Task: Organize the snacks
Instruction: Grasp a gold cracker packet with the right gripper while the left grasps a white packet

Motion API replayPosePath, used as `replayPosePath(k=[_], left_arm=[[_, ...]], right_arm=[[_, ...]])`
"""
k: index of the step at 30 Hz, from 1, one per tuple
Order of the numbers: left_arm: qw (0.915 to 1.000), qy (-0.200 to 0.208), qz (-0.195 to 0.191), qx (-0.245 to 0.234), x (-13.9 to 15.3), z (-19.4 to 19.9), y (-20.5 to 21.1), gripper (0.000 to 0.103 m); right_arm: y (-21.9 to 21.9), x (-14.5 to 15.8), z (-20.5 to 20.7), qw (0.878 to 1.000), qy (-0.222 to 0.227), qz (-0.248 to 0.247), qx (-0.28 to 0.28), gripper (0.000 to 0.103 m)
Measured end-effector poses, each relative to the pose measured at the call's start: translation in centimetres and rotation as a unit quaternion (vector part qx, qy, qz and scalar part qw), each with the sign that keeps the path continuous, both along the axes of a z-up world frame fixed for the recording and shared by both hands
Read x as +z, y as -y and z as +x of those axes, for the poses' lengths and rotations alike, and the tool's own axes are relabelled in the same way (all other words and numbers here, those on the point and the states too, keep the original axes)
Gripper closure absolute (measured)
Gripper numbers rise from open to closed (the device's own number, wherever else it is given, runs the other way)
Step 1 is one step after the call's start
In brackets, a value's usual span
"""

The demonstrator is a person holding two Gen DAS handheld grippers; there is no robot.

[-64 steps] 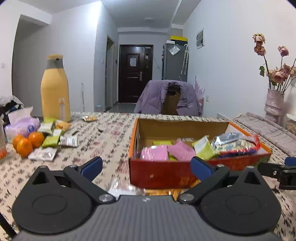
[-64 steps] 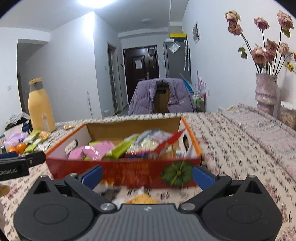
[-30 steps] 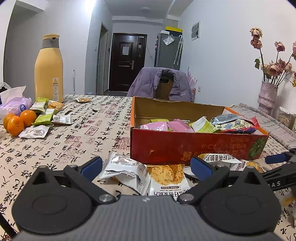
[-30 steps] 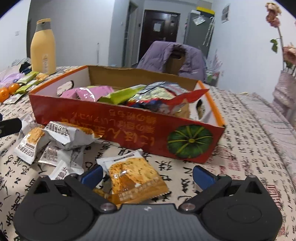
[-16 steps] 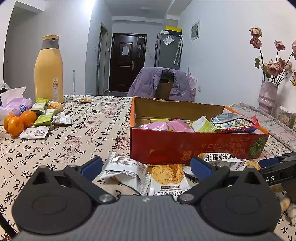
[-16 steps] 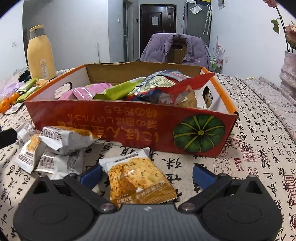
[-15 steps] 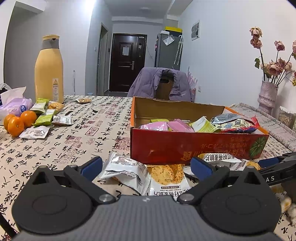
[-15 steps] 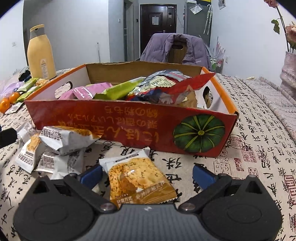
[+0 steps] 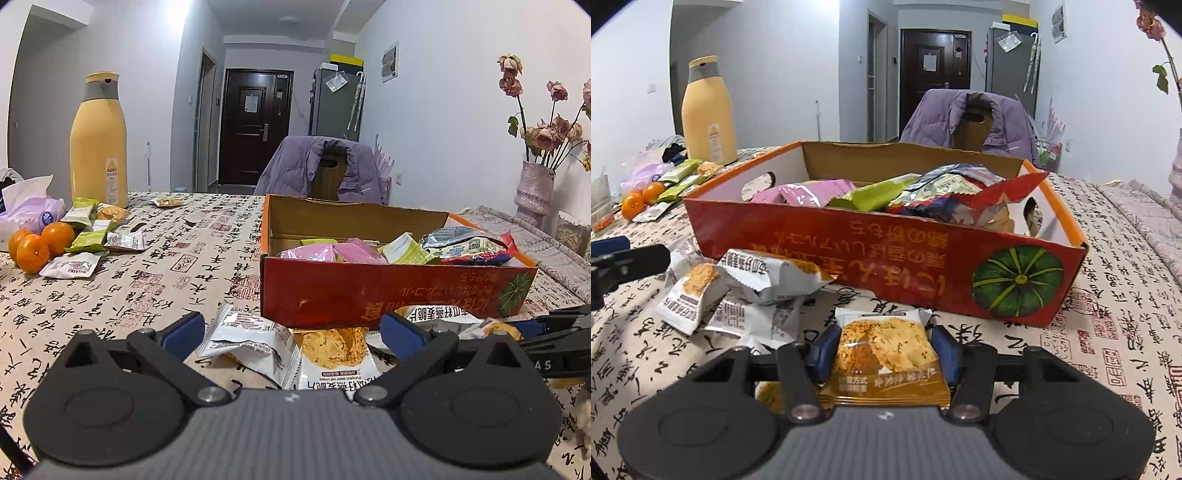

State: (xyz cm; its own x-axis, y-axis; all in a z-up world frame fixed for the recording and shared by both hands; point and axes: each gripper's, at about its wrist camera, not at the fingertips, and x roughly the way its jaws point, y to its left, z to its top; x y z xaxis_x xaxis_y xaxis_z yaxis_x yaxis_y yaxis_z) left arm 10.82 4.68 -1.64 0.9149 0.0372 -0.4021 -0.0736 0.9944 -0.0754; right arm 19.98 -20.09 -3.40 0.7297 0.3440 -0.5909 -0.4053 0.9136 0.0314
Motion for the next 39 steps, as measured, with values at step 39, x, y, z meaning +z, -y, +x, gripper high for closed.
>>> replayPosePath(k=[39], left_arm=[[0.9888,-0.122,0.081,0.029,-0.6,5.5,-2.3,0.0]], right_arm=[[3.4,1.5,-2.2,0.99,0.101,0.066,-0.071,0.052]])
